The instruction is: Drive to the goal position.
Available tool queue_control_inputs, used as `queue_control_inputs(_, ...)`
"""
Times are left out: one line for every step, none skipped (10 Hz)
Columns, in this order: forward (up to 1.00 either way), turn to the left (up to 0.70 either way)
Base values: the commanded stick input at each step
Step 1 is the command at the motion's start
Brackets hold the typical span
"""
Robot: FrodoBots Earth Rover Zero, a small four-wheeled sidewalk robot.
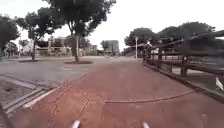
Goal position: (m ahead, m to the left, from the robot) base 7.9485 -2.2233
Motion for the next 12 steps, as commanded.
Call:
queue_control_inputs(0.70, -0.01)
queue_control_inputs(0.70, 0.07)
queue_control_inputs(0.70, 0.07)
queue_control_inputs(0.70, 0.07)
queue_control_inputs(0.70, 0.07)
queue_control_inputs(0.70, 0.07)
queue_control_inputs(0.70, 0.07)
queue_control_inputs(0.70, 0.07)
queue_control_inputs(0.70, 0.07)
queue_control_inputs(0.70, 0.07)
queue_control_inputs(0.70, 0.07)
queue_control_inputs(0.70, 0.07)
